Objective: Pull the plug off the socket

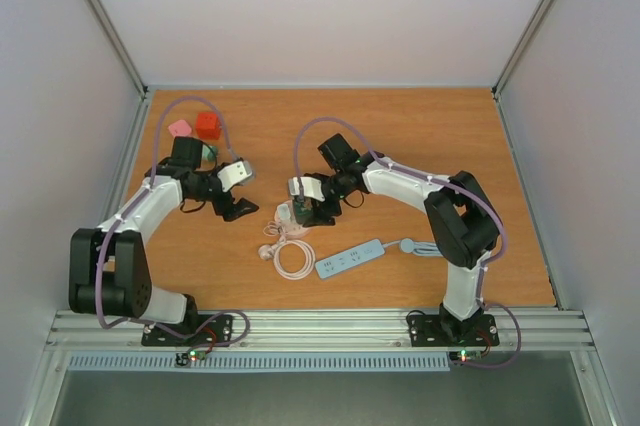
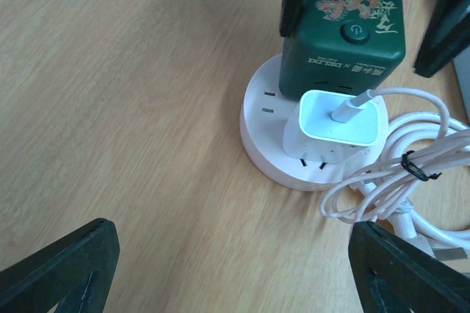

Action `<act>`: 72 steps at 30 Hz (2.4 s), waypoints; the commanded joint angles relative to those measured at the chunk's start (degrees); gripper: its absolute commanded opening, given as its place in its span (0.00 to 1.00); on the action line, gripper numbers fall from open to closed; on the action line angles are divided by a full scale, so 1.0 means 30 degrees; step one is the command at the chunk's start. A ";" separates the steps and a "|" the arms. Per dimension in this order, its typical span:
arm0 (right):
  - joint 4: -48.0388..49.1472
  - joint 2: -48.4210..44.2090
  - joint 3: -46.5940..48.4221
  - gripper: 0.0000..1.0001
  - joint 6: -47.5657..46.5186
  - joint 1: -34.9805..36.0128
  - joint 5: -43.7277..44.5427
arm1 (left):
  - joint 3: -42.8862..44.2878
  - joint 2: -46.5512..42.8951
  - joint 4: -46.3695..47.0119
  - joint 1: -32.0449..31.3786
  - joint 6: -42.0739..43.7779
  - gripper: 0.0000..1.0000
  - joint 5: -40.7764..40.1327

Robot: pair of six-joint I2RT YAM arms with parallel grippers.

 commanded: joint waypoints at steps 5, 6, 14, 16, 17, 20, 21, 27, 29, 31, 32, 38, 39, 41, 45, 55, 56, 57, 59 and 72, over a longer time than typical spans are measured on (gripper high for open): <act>-0.0151 0.1034 0.0455 0.80 -0.1236 -0.0134 0.0435 | -0.0429 -0.0231 -0.0122 -0.0551 0.0799 0.84 0.0716; -0.0100 0.1059 0.0476 0.76 -0.1169 -0.0127 0.0421 | -0.0458 -0.0165 -0.0027 -0.0644 0.0789 0.84 0.0753; 0.0403 0.0610 -0.0229 0.52 0.0026 -0.0116 0.0378 | -0.0584 0.0240 0.1067 -0.2287 0.0818 0.75 0.0805; 0.0762 0.0322 -0.0787 0.49 0.0439 -0.0111 0.0394 | -0.0497 0.0507 0.1269 -0.2531 0.1094 0.72 0.0794; 0.0797 0.0245 -0.0961 0.48 0.0710 -0.0120 0.0408 | -0.0443 0.0620 0.1439 -0.2765 0.1239 0.70 0.0715; 0.1097 0.0044 -0.1406 0.46 0.1631 -0.0105 0.0465 | -0.0455 0.0931 0.2083 -0.3322 0.1300 0.65 0.0523; 0.1184 -0.0039 -0.1566 0.44 0.1844 -0.0112 0.0494 | -0.0484 0.0984 0.2189 -0.3569 0.1289 0.63 0.0436; 0.1577 -0.0407 -0.2155 0.40 0.2543 -0.0076 0.0367 | -0.0901 0.1360 0.2797 -0.4658 0.1724 0.61 0.0101; 0.1521 -0.0438 -0.2205 0.39 0.2584 -0.0075 0.0351 | -0.0895 0.1523 0.2957 -0.4944 0.1769 0.61 -0.0008; 0.1533 -0.0462 -0.2270 0.38 0.2532 -0.0075 0.0402 | -0.0978 0.1672 0.3135 -0.5270 0.2015 0.61 -0.0223; 0.1535 -0.0461 -0.2300 0.37 0.2532 -0.0075 0.0428 | -0.1029 0.1772 0.3291 -0.5394 0.2113 0.61 -0.0372; 0.1487 -0.0356 -0.2164 0.33 0.2489 -0.0076 0.0510 | -0.1119 0.2177 0.4093 -0.5630 0.1769 0.56 -0.0531; 0.1452 -0.0327 -0.2137 0.32 0.2464 -0.0075 0.0547 | -0.1171 0.2151 0.4140 -0.5659 0.1756 0.54 -0.0531; 0.1315 -0.0294 -0.2178 0.30 0.2298 -0.0079 0.0633 | -0.1162 0.2046 0.4062 -0.5663 0.1837 0.48 -0.0484; 0.1115 -0.0210 -0.2168 0.26 0.2222 -0.0075 0.0852 | -0.0884 0.1704 0.3262 -0.5663 0.2185 0.38 0.0456; 0.0861 -0.0168 -0.2215 0.18 0.2105 -0.0075 0.1500 | -0.0245 0.1355 0.3263 -0.5605 0.0680 0.29 0.2351; 0.0839 -0.0171 -0.2194 0.18 0.2105 -0.0075 0.1543 | -0.0318 0.1268 0.3256 -0.5605 0.0811 0.31 0.2180; 0.0811 -0.0174 -0.2188 0.18 0.2079 -0.0075 0.1544 | -0.0467 0.1129 0.3285 -0.5605 0.0969 0.36 0.1950; 0.0831 -0.0198 -0.2161 0.18 0.2054 -0.0091 0.1550 | -0.0880 0.0907 0.3540 -0.5605 0.1362 0.47 0.1306; 0.0861 -0.0147 -0.2142 0.16 0.1959 -0.0076 0.1515 | -0.1775 0.1617 0.4966 -0.5575 0.0529 0.73 -0.0628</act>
